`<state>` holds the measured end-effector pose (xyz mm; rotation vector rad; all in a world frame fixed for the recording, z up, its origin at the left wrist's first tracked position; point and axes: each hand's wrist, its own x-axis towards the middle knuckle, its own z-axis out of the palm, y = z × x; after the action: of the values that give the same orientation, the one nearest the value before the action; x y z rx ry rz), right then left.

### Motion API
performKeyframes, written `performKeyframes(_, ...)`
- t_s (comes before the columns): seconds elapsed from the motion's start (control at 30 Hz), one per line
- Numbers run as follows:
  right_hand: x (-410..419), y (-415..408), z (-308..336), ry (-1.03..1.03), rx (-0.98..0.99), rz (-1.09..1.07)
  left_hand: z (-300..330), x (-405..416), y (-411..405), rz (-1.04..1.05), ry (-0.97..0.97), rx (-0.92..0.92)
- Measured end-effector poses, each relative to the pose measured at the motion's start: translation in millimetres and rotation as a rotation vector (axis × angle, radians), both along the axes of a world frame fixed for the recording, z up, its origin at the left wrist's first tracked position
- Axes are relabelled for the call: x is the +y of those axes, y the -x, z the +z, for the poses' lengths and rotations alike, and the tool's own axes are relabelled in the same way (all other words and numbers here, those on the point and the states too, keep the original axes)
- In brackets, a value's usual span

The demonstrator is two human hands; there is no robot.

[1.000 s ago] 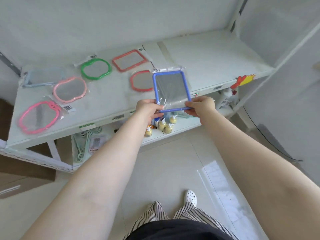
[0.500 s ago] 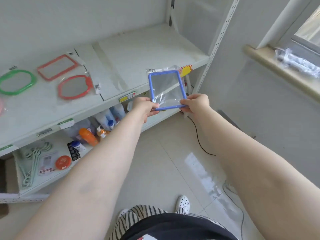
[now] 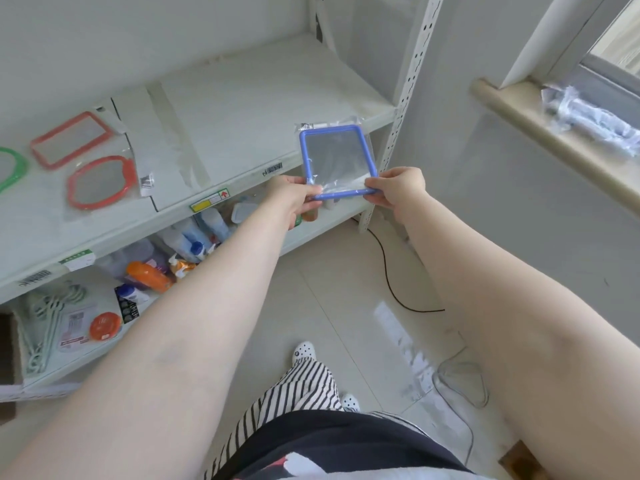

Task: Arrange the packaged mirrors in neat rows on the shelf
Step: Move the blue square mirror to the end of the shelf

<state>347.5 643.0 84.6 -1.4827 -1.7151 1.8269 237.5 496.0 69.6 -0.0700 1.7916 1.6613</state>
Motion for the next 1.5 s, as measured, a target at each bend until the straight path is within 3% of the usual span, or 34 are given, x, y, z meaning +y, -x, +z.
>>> performKeyframes(0.6, 148, 130, 3, -0.034, -0.005, -0.034, -10, 151, 135, 0.004, -0.071, 0.037)
performKeyframes(1.23, 299, 306, -5, -0.136, -0.007, 0.371, -11, 266, 237, 0.383, -0.135, 0.043)
performKeyframes(1.5, 313, 355, -37, -0.117, 0.001, 0.458, -25, 270, 262, 0.354, -0.061, 0.005)
